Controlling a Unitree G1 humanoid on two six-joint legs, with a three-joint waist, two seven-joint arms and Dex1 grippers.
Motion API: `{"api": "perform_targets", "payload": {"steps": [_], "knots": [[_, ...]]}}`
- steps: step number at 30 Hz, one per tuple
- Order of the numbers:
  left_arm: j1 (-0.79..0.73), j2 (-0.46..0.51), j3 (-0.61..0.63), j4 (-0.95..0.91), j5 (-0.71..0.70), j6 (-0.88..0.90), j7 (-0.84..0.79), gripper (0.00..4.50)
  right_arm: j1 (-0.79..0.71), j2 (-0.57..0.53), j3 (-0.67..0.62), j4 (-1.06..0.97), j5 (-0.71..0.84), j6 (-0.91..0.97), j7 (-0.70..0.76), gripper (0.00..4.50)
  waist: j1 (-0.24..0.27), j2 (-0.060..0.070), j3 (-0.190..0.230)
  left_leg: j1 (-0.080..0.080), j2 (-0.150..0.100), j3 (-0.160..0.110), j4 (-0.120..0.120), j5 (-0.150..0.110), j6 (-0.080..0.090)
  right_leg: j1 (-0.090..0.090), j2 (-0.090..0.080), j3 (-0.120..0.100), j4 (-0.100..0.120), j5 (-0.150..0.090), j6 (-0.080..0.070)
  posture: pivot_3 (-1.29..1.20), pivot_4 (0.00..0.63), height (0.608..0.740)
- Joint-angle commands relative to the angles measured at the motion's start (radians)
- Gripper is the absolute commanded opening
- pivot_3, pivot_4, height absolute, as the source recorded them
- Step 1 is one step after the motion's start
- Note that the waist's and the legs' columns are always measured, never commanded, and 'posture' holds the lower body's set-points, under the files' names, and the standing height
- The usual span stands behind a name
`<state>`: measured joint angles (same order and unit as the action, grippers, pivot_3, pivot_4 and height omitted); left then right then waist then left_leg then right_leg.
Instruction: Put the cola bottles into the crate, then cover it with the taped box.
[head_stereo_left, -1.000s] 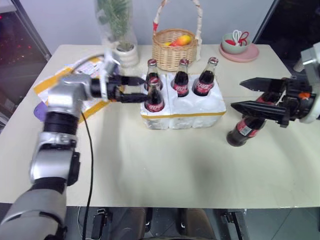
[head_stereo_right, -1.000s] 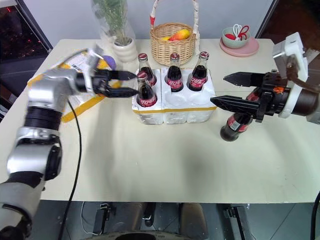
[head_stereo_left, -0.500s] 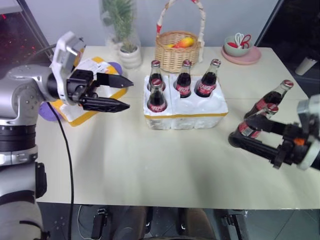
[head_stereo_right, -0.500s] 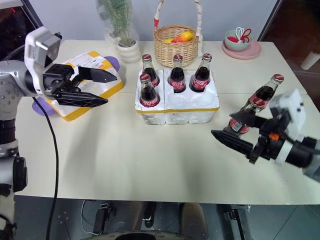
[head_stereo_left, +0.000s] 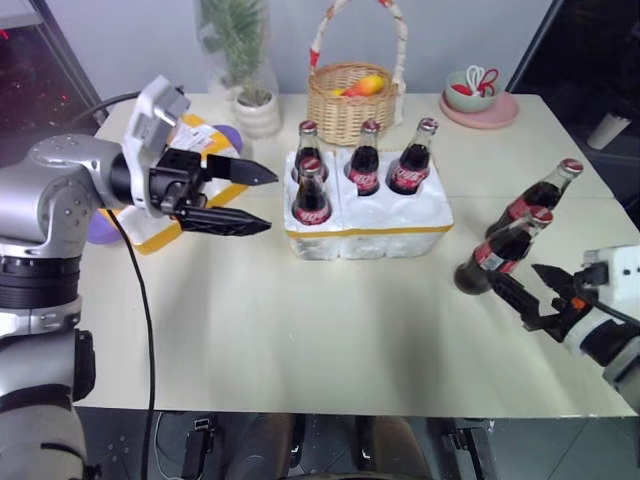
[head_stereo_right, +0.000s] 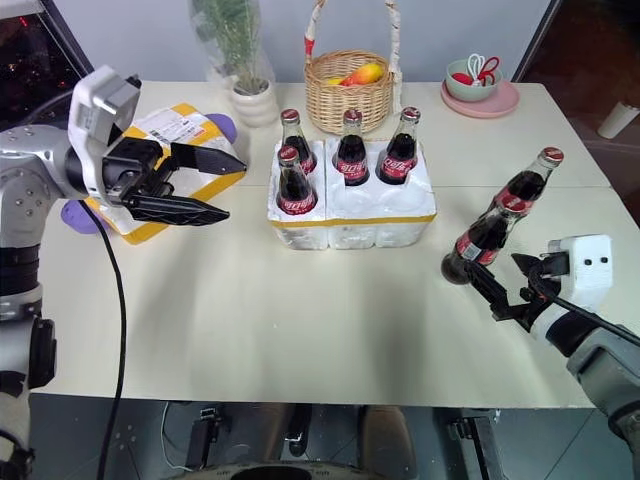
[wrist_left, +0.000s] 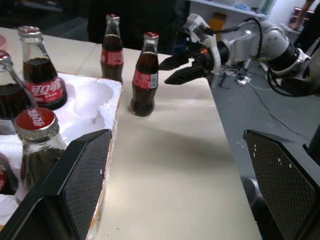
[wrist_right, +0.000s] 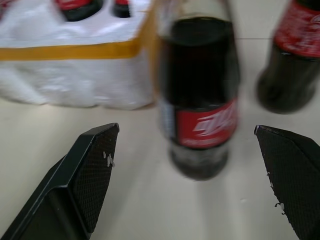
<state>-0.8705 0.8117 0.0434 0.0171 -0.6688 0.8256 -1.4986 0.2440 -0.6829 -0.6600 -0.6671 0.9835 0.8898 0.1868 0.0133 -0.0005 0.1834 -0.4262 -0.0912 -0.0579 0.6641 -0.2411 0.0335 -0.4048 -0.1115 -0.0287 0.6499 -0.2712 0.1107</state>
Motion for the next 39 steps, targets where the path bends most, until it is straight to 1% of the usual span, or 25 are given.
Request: {"api": "perform_targets", "payload": {"steps": [1,9,15,18,20,23,25,26,28,29,32,34,36,39], "knots": [[-0.008,-0.002,0.01,-0.026,-0.025,-0.01,0.011,4.43,-0.042,0.034,0.048,0.04,-0.066,-0.074,0.004,4.5,-0.001,0.0,0.0,0.0,0.0,0.0,0.0,0.0,0.0,0.0,0.0,0.0,0.0,0.0,0.0,0.0,0.15,0.74],[-0.012,-0.007,0.007,-0.033,-0.051,0.003,0.025,4.43,-0.122,0.099,0.145,0.163,-0.17,-0.169,0.044,4.5,-0.002,0.0,0.0,0.0,0.0,0.0,0.0,0.0,0.0,0.0,0.001,0.0,0.0,0.0,0.0,0.0,0.15,0.74],[-0.018,-0.007,-0.003,-0.039,-0.056,0.002,0.022,4.43,-0.192,0.12,0.187,0.256,-0.227,-0.216,0.078,4.5,-0.001,0.0,0.0,0.0,0.0,0.0,0.0,0.0,0.0,0.0,0.001,0.0,0.001,0.0,0.0,0.0,0.15,0.74],[-0.025,-0.008,-0.007,-0.032,-0.055,-0.005,0.026,4.5,-0.198,0.128,0.197,0.255,-0.229,-0.231,0.106,3.74,-0.001,0.0,0.0,0.0,0.0,0.0,0.0,0.0,0.0,0.0,0.001,0.0,0.001,0.0,0.0,0.0,0.15,0.74],[-0.026,-0.007,-0.008,-0.032,-0.057,-0.004,0.028,4.5,-0.2,0.128,0.19,0.225,-0.207,-0.229,0.12,2.8,-0.002,0.0,0.0,0.0,0.0,0.0,0.0,0.0,0.0,0.0,0.001,0.0,0.001,0.0,0.0,0.0,0.15,0.74],[-0.023,-0.008,-0.007,-0.035,-0.06,-0.003,0.033,4.5,-0.214,0.128,0.162,0.188,-0.155,-0.227,0.131,2.77,-0.002,0.0,0.0,0.0,0.0,0.0,0.0,0.0,0.0,-0.001,0.001,0.0,0.001,0.0,0.0,0.0,0.15,0.74],[-0.018,-0.006,-0.005,-0.039,-0.064,0.002,0.037,4.5,-0.239,0.114,0.138,0.155,-0.092,-0.224,0.148,2.77,-0.004,0.001,0.001,0.0,0.0,0.0,0.0,0.0,0.0,-0.001,0.001,0.001,0.001,0.0,0.0,0.0,0.15,0.74],[-0.014,-0.005,-0.003,-0.04,-0.066,0.002,0.038,4.5,-0.267,0.099,0.126,0.14,-0.049,-0.217,0.153,2.77,-0.005,0.002,0.001,0.0,0.0,0.0,0.0,0.0,0.0,-0.001,0.001,0.001,0.001,0.0,0.0,0.0,0.15,0.74],[-0.009,-0.001,0.001,-0.043,-0.071,0.006,0.041,4.5,-0.37,0.063,0.113,0.127,0.071,-0.186,0.14,2.77,-0.013,0.003,0.002,0.0,0.0,0.001,0.0,0.0,0.0,-0.002,0.001,0.001,0.002,0.0,0.0,0.0,0.15,0.74],[-0.005,0.002,0.002,-0.046,-0.073,0.006,0.042,4.5,-0.448,0.05,0.124,0.137,0.125,-0.166,0.12,2.77,-0.016,0.003,0.002,0.0,0.0,0.001,0.0,0.001,-0.001,-0.002,0.001,0.002,0.002,0.0,0.0,0.0,0.15,0.74],[0.003,0.007,0.006,-0.055,-0.081,0.006,0.049,4.5,-0.638,0.04,0.17,0.202,0.198,-0.123,0.053,2.77,-0.028,0.003,0.002,0.0,0.001,0.001,0.0,0.001,-0.001,-0.002,0.001,0.002,0.003,0.0,0.0,0.0,0.15,0.74],[0.008,0.01,0.011,-0.061,-0.083,0.004,0.056,4.5,-0.774,0.057,0.23,0.281,0.192,-0.1,0.03,2.77,-0.03,0.003,0.002,0.0,0.002,0.001,-0.002,0.001,-0.001,-0.003,0.002,0.002,0.003,0.0,0.0,0.0,0.15,0.74],[0.013,0.01,0.014,-0.065,-0.083,0.0,0.063,4.5,-0.872,0.08,0.294,0.356,0.153,-0.088,0.027,2.77,-0.027,0.003,0.001,0.0,0.002,0.001,-0.002,0.001,-0.002,-0.003,0.003,0.002,0.003,0.0,0.0,0.0,0.15,0.74],[0.018,0.013,0.02,-0.073,-0.087,-0.002,0.075,4.5,-0.935,0.096,0.366,0.421,0.086,-0.085,0.047,2.77,-0.021,0.003,0.001,0.0,0.002,0.001,-0.003,0.001,-0.002,-0.004,0.003,0.002,0.003,0.0,-0.001,0.0,0.15,0.74]]}}
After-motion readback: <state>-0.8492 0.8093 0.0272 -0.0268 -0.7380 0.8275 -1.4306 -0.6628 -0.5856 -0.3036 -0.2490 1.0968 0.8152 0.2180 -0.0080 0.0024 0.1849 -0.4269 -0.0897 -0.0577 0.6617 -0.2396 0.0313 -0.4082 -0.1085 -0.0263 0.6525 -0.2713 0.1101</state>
